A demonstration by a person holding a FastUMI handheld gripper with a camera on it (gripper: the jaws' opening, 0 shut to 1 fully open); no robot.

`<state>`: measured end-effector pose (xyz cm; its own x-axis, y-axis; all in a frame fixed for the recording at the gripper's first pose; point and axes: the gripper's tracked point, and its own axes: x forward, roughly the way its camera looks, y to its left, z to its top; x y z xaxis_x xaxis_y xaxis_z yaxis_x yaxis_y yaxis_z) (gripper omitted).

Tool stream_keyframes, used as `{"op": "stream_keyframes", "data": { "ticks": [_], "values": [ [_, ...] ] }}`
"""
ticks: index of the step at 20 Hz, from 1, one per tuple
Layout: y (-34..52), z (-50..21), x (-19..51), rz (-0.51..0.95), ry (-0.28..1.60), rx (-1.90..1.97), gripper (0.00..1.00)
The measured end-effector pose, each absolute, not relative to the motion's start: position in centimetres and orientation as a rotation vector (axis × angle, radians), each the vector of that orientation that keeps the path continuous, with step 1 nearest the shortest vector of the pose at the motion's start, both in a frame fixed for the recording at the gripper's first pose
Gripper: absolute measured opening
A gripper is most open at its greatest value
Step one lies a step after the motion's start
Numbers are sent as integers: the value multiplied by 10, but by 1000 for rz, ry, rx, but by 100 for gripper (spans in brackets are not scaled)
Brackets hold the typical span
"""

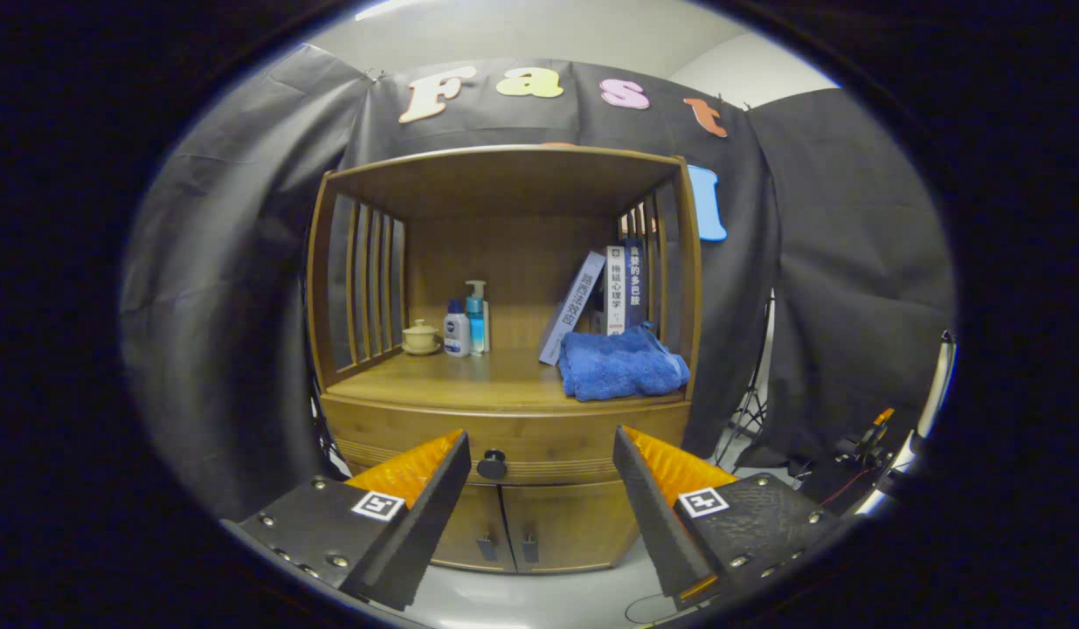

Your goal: Pull open the drawer, take out the items inside it, and place them on the countertop above the cabinet.

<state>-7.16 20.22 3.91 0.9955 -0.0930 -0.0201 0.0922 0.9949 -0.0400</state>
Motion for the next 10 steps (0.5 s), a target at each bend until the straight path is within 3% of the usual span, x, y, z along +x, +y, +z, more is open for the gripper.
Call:
{"op": "stream_keyframes", "data": {
  "ticks": [10],
  "values": [
    [207, 43, -7, -101, -74, 13, 98]
  ]
}}
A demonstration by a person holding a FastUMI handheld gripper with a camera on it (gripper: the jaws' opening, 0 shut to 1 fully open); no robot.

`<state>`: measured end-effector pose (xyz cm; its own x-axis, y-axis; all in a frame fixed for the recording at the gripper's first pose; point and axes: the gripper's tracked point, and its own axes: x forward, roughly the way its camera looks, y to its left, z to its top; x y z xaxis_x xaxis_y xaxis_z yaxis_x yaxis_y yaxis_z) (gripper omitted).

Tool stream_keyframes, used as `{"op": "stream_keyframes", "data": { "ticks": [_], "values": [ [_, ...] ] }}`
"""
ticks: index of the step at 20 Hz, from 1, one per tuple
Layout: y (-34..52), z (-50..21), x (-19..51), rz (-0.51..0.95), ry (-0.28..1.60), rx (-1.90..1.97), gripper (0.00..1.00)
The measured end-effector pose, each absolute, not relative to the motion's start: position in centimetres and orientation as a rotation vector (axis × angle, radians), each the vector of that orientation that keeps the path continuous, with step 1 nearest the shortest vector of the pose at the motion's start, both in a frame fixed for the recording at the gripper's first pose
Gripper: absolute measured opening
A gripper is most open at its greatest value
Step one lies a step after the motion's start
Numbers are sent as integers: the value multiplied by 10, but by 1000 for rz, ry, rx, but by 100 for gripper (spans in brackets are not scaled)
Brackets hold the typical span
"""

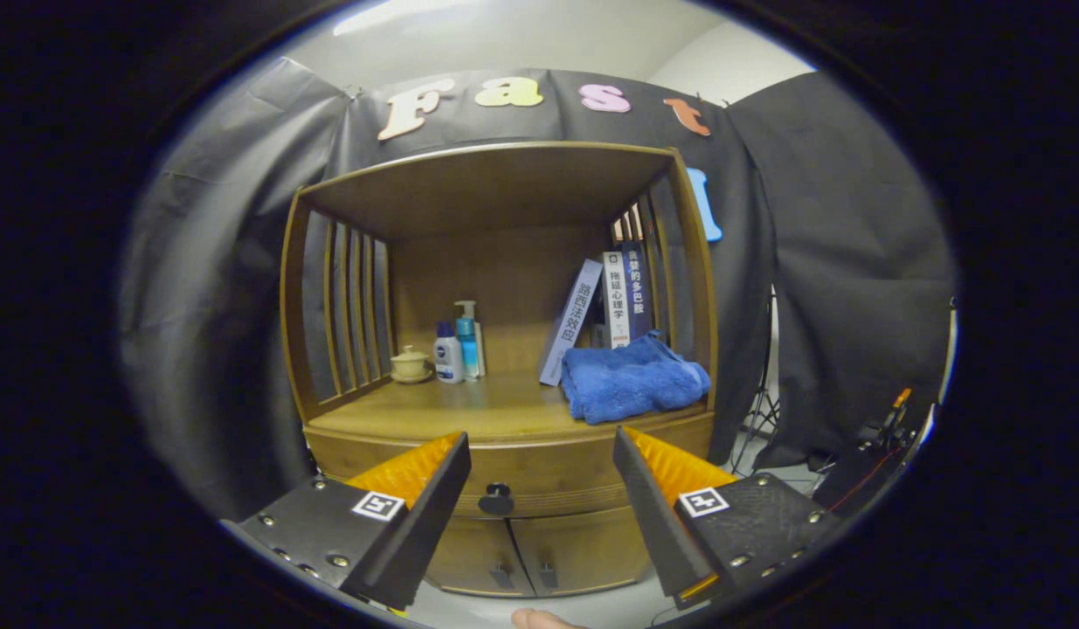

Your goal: Pull open the drawer, take out the items inside it, and place them on the countertop above the cabinet.

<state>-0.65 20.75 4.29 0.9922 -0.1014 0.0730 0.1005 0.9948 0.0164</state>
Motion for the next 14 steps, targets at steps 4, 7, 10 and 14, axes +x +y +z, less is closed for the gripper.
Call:
{"op": "stream_keyframes", "data": {
  "ticks": [4, 7, 10, 14],
  "values": [
    [209, 10, 38, -113, -28, -24, 98],
    [212, -19, 66, -111, 14, -17, 98],
    [212, -43, 87, -110, 45, 0, 98],
    [220, -68, 101, -73, 98, 17, 91]
  ]
}}
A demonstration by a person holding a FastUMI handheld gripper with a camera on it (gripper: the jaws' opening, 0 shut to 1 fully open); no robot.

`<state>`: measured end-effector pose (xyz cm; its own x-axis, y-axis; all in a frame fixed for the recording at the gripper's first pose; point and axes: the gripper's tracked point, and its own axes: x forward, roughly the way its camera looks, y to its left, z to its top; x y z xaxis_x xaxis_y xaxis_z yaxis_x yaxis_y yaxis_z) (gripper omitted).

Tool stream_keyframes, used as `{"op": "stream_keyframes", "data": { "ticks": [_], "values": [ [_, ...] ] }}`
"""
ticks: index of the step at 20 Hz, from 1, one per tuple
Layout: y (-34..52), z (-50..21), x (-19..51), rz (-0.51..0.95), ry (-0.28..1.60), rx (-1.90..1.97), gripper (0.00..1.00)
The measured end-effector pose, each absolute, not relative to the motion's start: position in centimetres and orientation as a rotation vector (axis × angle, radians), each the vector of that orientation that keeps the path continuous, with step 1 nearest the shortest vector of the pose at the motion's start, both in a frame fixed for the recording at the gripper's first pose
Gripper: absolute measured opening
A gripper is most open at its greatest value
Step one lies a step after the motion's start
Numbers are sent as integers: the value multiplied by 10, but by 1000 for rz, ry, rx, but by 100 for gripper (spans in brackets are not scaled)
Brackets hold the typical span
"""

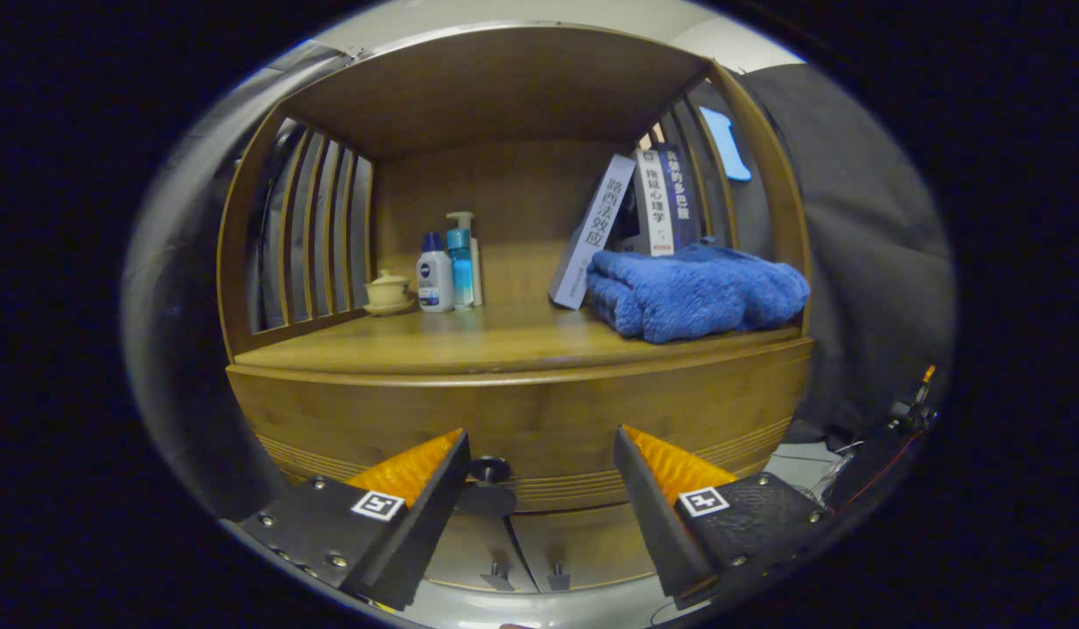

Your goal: Pull open the drawer, take out the items inside it, and place them on the countertop above the cabinet.

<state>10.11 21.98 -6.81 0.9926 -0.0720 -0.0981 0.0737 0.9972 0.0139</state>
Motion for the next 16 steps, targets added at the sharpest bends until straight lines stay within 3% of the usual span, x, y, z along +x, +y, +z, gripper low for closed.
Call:
{"op": "stream_keyframes", "data": {
  "ticks": [6, 7, 9, 10, 14, 16],
  "values": [
    [249, -106, 112, -47, 185, -58, 67],
    [249, -110, 112, -45, 198, -58, 67],
    [249, -97, 83, -31, 192, -47, 49],
    [254, -109, 110, -14, 191, -40, 41],
    [253, -111, 106, 19, 195, -3, 28],
    [256, -110, 89, 12, 180, -26, 28]
  ]
}}
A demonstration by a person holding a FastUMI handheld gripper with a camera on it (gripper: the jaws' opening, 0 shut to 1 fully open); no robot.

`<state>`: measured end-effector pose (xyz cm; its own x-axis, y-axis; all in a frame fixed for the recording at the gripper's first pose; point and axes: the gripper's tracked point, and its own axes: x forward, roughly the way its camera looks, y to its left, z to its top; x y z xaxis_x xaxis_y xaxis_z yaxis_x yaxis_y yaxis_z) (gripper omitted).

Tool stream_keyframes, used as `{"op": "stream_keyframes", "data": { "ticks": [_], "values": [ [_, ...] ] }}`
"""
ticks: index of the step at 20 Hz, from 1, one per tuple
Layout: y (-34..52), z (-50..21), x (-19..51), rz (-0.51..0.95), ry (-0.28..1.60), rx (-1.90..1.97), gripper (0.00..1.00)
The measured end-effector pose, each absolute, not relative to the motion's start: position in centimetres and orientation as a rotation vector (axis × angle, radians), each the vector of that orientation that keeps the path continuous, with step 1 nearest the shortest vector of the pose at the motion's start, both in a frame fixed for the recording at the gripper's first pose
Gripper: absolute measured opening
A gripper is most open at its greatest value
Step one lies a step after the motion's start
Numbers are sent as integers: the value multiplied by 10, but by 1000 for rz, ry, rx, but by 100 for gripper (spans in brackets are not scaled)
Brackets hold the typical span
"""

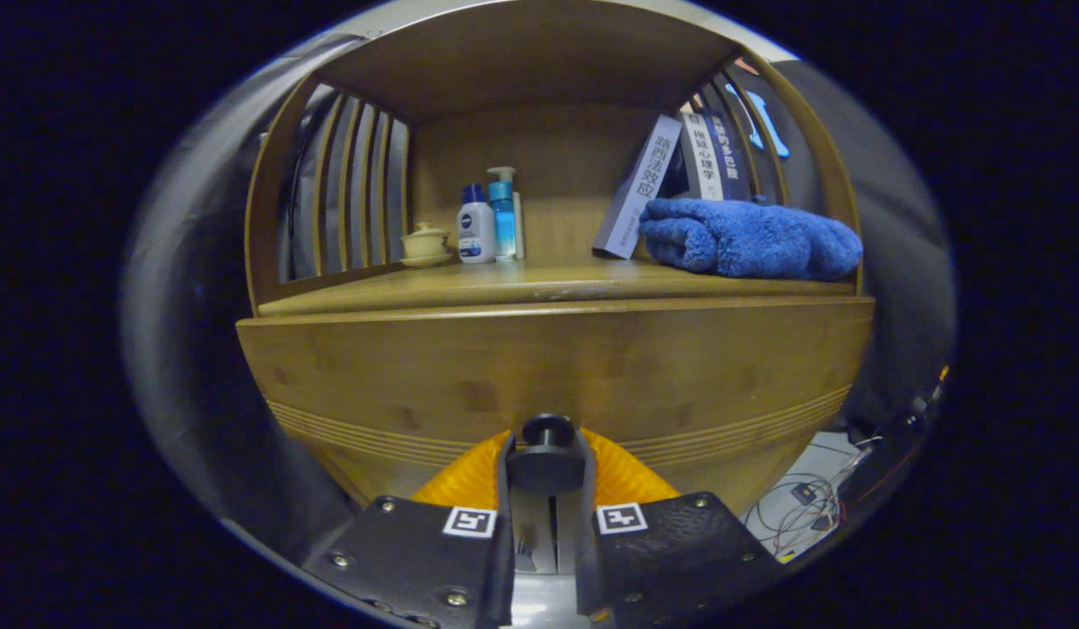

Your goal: Pull open the drawer, take out the items inside it, and place them on the countertop above the cabinet.

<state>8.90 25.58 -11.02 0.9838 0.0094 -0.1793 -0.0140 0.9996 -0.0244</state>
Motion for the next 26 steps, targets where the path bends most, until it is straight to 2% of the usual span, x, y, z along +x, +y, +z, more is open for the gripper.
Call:
{"op": "stream_keyframes", "data": {
  "ticks": [13, 25, 26],
  "values": [
    [262, -112, -31, -5, 174, -1, 27],
    [263, -128, -66, -14, 181, 19, 27],
    [262, -130, -65, -16, 202, 21, 36]
  ]
}}
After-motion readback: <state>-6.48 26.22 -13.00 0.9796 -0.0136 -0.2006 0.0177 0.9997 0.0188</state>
